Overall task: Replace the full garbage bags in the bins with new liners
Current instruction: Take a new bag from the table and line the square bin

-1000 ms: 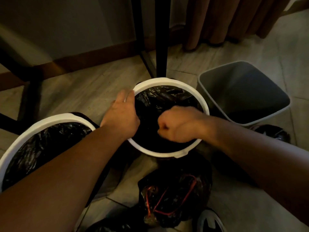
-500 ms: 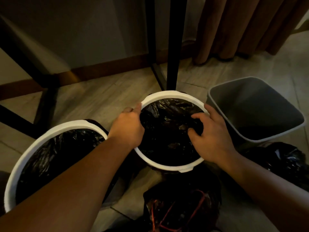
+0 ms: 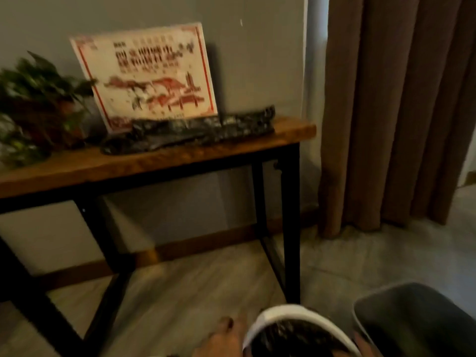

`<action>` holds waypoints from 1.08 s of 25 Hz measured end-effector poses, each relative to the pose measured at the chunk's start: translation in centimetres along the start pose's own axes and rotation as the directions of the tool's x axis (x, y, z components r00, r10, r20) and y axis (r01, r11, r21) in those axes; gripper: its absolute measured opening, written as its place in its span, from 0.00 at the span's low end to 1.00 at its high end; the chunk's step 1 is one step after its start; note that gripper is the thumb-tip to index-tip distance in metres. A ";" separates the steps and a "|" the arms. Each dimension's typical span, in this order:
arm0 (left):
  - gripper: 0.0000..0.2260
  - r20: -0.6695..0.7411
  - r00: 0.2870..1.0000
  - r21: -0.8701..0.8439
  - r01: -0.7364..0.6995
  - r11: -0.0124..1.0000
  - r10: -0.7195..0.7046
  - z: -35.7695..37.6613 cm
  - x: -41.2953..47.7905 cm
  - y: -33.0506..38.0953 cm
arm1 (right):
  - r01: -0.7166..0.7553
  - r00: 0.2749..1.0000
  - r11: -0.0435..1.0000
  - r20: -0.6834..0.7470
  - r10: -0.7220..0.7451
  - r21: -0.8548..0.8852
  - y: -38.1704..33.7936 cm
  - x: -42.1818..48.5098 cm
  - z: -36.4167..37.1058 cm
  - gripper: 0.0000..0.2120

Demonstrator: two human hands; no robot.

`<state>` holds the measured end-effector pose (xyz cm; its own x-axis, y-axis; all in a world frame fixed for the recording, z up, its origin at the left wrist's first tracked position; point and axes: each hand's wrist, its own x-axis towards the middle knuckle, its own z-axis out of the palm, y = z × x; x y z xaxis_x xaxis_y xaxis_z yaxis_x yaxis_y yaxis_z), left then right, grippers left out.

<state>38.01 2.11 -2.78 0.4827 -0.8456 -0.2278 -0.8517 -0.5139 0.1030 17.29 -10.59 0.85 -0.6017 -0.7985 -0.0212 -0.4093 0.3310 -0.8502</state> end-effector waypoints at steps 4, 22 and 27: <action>0.23 -0.460 0.860 0.127 -0.183 0.975 0.221 -13.4 0.0 -0.1 | 0.669 0.656 0.741 0.422 -0.625 0.058 -4.4 0.2 -2.3 0.25; 0.33 -0.290 0.530 -0.957 -0.169 0.236 -0.797 -27.2 -2.1 1.3 | 0.789 0.230 0.292 0.182 -0.956 0.540 -21.6 -4.7 -4.7 0.12; 0.25 0.061 0.996 -0.889 0.023 -0.457 -0.069 -24.7 -7.3 3.2 | 0.841 -0.073 0.001 0.117 -0.990 0.541 -14.5 -10.4 -10.5 0.09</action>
<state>36.80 3.09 23.11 0.5271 -0.7977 -0.2931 0.5818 0.0873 0.8086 22.23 -1.80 18.90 0.5295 -0.3279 0.7824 -0.1356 -0.9431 -0.3035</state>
